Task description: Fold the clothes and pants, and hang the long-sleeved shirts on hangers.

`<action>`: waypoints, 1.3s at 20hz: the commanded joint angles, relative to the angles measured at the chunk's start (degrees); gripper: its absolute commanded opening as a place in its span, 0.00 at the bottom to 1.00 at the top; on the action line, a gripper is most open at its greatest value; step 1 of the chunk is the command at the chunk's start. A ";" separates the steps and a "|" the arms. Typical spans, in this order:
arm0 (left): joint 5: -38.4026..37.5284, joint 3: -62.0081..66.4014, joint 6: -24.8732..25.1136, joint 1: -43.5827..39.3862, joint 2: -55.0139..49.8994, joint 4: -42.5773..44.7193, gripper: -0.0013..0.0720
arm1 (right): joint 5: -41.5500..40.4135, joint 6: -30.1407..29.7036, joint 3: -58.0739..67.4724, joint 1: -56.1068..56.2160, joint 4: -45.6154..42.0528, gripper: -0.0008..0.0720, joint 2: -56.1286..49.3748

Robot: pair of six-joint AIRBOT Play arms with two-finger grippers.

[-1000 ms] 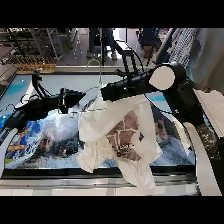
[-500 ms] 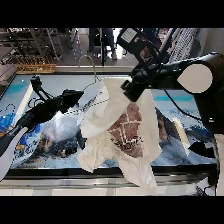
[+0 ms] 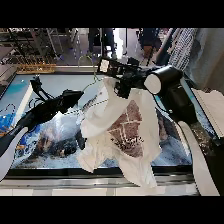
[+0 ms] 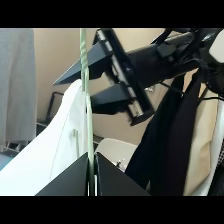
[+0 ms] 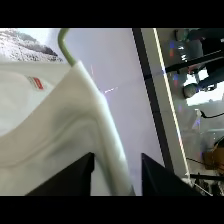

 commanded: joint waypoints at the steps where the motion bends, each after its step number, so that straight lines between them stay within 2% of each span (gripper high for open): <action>1: 0.63 0.00 0.02 -0.02 -0.02 -0.09 0.04 | -3.69 -2.51 -0.11 -0.02 6.16 0.11 -2.64; 2: 2.40 0.00 0.02 0.02 -0.02 -0.17 0.07 | -1.51 -2.67 -0.11 -0.02 7.26 0.05 -2.58; 3: 5.51 0.02 0.02 0.28 0.00 -0.85 0.36 | 0.98 -2.64 -0.11 -0.02 7.30 0.04 -2.54; 4: 10.38 0.04 -0.11 0.48 0.13 -1.62 0.86 | 3.08 -2.67 -0.11 -0.02 7.04 0.04 -2.54; 5: 15.45 0.24 -0.96 1.01 0.52 -1.09 0.99 | 5.07 -2.64 -0.11 -0.02 6.62 0.04 -2.54; 8: 17.97 4.50 -2.25 3.91 1.14 6.60 0.99 | 8.41 -2.64 -0.55 -0.04 4.74 0.04 -2.54; 11: 18.69 13.84 -14.34 7.34 2.21 20.87 0.99 | 8.39 -1.01 -2.97 -0.02 3.58 0.04 -2.54; 12: 18.78 16.90 -21.24 8.28 2.64 25.62 0.99 | 7.76 2.89 -3.69 -0.02 2.27 0.04 -2.54; 13: 19.32 19.69 -30.29 9.09 3.37 30.40 0.99 | 6.60 8.50 -4.02 -0.09 -0.15 0.04 -2.56; 14: 20.11 22.12 -43.15 9.75 4.63 36.61 0.98 | 4.66 16.22 -4.11 -0.44 -3.72 0.04 -2.54; 15: 20.61 23.76 -58.29 10.03 6.27 44.02 0.97 | 2.62 23.61 -4.09 -0.94 -7.43 0.04 -2.43; 17: 18.16 24.22 -84.67 8.98 9.92 60.87 0.96 | 0.72 36.63 -3.48 -2.08 -15.02 0.04 -2.25; 19: 12.70 23.96 -100.15 4.92 11.41 76.41 0.96 | 1.46 42.64 -2.12 -3.10 -19.28 0.04 -2.23; 21: 15.23 22.03 -107.03 -1.33 11.41 82.25 0.96 | 2.34 42.97 -0.85 -3.41 -19.89 0.04 -2.23; 23: 27.32 19.76 -113.50 -8.15 10.88 82.75 0.96 | 3.30 42.97 -0.26 -3.04 -19.80 0.04 -2.21; 26: 47.25 19.54 -119.69 -17.20 7.91 82.75 0.96 | 4.83 43.08 -0.26 -2.05 -19.43 0.04 -2.21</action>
